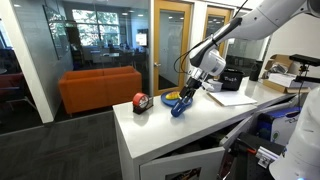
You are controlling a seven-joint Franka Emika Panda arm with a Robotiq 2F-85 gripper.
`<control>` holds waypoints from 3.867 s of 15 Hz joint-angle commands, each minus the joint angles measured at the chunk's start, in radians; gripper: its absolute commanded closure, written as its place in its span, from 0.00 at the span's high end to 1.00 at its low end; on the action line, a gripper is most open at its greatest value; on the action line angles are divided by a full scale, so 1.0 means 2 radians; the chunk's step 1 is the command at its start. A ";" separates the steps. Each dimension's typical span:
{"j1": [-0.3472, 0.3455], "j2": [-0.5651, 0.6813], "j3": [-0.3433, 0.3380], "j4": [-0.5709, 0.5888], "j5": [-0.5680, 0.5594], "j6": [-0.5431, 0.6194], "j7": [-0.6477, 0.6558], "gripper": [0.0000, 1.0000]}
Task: Put the marker in the cup
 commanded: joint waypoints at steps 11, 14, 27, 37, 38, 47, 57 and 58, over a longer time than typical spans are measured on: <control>-0.001 0.024 0.023 0.000 0.019 0.020 -0.014 1.00; -0.002 0.031 0.029 0.001 0.019 0.015 -0.010 1.00; 0.003 0.030 0.032 -0.006 -0.011 0.022 0.021 0.02; 0.018 0.011 -0.006 -0.052 -0.236 0.176 0.197 0.01; 0.019 0.010 -0.019 -0.057 -0.279 0.189 0.230 0.01; 0.005 0.002 -0.113 -0.014 -0.568 0.038 0.478 0.01; -0.022 0.001 -0.084 0.038 -0.467 -0.142 0.446 0.01; -0.028 0.004 -0.086 0.040 -0.454 -0.136 0.442 0.01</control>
